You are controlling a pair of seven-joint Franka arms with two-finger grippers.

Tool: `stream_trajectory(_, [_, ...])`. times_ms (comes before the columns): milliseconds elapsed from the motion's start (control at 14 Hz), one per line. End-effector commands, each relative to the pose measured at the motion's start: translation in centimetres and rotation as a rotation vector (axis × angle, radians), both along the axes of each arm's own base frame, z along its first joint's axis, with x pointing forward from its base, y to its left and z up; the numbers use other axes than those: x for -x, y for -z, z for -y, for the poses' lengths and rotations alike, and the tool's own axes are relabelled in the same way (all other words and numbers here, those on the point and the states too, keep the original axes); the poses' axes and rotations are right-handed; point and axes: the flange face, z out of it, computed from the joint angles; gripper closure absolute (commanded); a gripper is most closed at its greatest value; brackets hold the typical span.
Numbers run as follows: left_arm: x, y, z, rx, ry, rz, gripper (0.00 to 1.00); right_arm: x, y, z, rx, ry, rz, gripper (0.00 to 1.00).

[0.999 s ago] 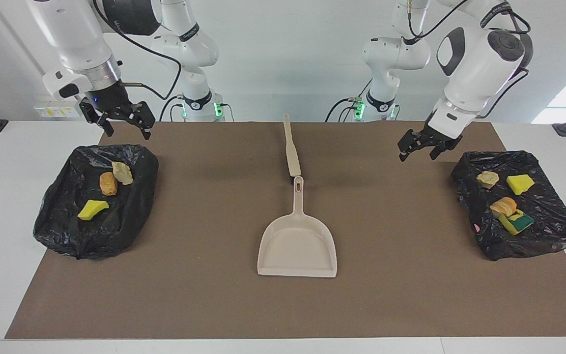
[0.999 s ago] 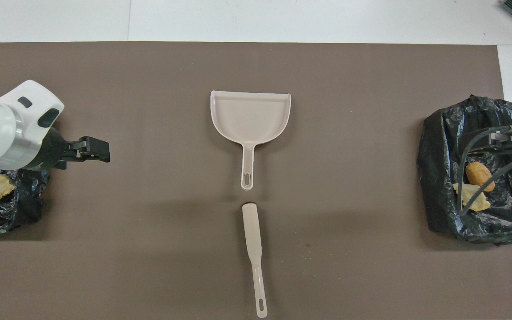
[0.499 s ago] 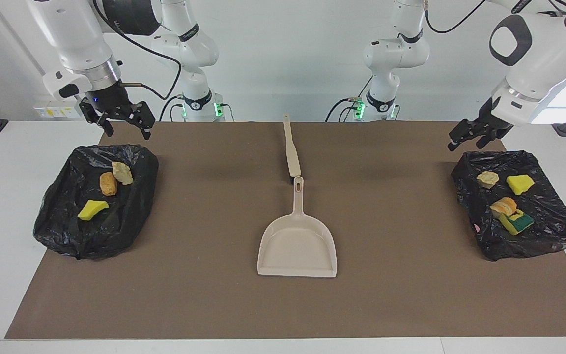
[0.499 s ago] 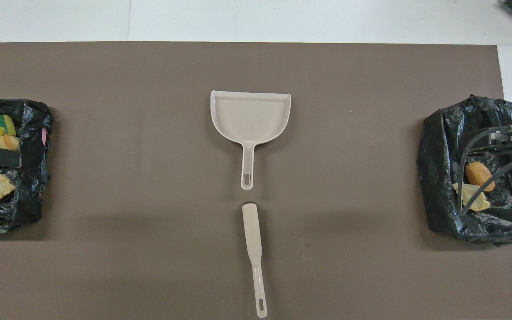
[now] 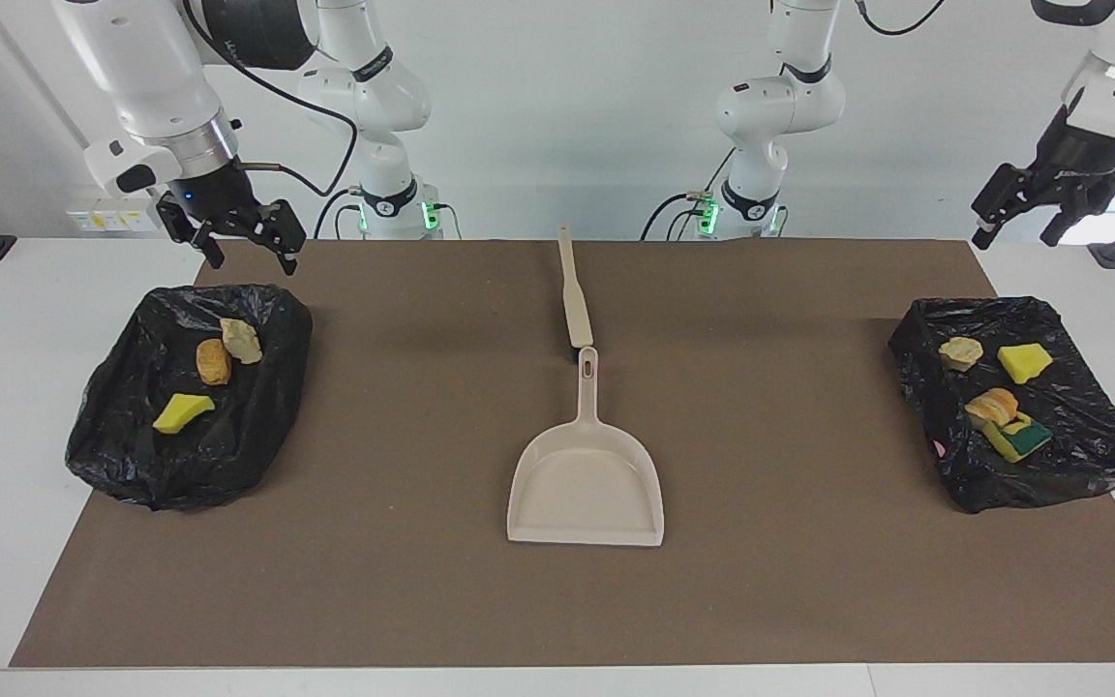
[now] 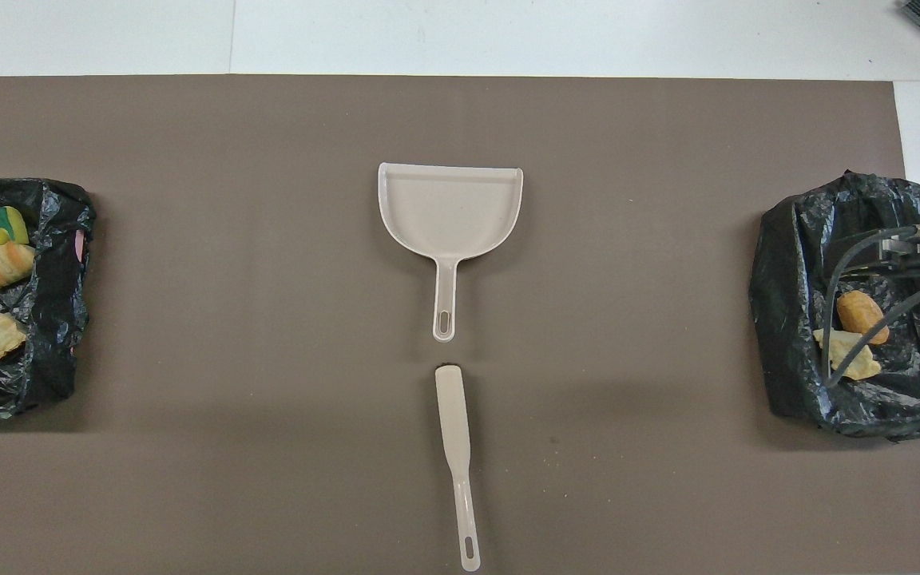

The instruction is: Sweep and dump trash in bin

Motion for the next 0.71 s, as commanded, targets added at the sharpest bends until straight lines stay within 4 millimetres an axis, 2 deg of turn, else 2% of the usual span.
stream_trajectory(0, [0.0, -2.1, 2.6, -0.033, 0.043, -0.021, 0.00, 0.1, -0.2, 0.0, -0.019, 0.015, -0.008, 0.00])
stream_trajectory(143, [0.3, -2.3, 5.5, -0.067, 0.096, -0.018, 0.00, 0.1, -0.2, 0.0, -0.019, 0.015, -0.004, 0.00])
stream_trajectory(214, [0.7, -2.6, 5.8, -0.070, 0.104, -0.016, 0.00, 0.1, -0.2, 0.0, -0.019, 0.014, -0.004, 0.00])
stream_trajectory(499, [1.4, -1.7, 5.6, -0.071, 0.104, -0.033, 0.00, 0.0, -0.2, 0.0, -0.019, 0.013, 0.002, 0.00])
stream_trajectory(642, [1.0, -1.3, 5.7, -0.068, 0.096, -0.040, 0.00, 0.0, -0.3, 0.0, -0.019, 0.013, 0.003, 0.00])
